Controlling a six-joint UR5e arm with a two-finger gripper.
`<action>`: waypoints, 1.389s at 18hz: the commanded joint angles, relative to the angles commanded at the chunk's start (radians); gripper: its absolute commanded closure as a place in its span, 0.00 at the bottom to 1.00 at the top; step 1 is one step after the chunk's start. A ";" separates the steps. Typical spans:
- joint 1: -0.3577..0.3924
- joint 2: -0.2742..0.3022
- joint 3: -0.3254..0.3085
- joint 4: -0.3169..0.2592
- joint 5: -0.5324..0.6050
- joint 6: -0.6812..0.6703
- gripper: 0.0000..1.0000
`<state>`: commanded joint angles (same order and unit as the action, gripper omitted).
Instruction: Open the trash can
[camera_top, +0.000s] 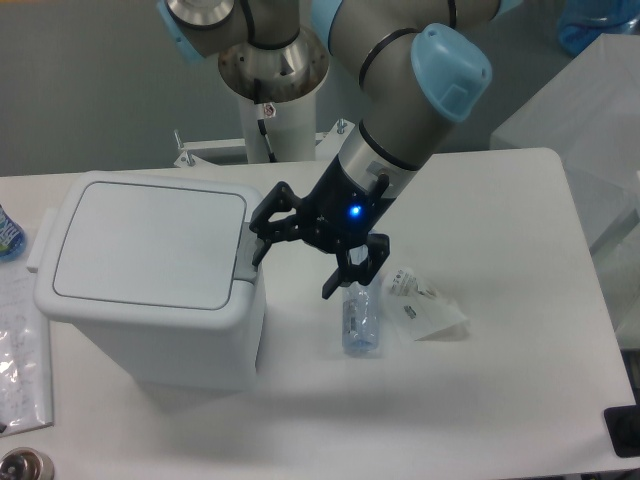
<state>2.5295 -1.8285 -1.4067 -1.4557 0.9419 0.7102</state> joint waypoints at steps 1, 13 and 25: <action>0.000 0.000 0.000 0.000 0.000 0.000 0.00; 0.011 -0.003 0.028 0.023 0.000 -0.012 0.00; 0.238 -0.055 0.017 0.135 0.027 0.245 0.00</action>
<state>2.7671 -1.8837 -1.3898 -1.3208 0.9693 0.9553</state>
